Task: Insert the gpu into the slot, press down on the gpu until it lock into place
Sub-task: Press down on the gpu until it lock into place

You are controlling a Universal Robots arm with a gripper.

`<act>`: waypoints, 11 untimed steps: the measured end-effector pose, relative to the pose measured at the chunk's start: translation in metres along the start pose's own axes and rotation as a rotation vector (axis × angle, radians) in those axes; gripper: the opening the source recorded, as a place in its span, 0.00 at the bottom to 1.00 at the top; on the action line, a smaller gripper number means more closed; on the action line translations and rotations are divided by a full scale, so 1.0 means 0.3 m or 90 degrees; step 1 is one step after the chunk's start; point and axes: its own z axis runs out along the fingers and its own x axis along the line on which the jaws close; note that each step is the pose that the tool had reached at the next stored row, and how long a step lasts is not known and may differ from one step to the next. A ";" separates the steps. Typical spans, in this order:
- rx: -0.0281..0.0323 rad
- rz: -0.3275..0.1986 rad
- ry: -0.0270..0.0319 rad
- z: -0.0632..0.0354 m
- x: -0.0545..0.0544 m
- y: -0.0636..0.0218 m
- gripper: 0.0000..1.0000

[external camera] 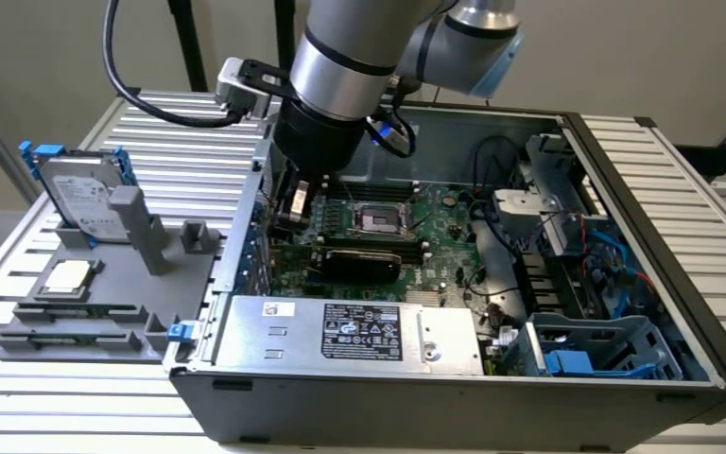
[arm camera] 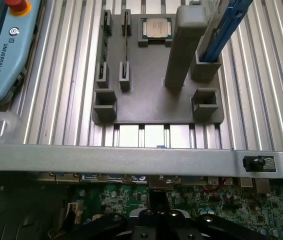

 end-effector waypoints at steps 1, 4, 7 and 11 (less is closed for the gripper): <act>0.0000 0.000 0.0011 0.000 0.000 0.000 0.11; 0.0000 0.001 0.0031 0.000 0.000 0.001 0.11; 0.0002 0.004 0.0030 0.002 0.000 0.004 0.11; 0.0000 0.011 0.0011 0.003 0.000 0.009 0.11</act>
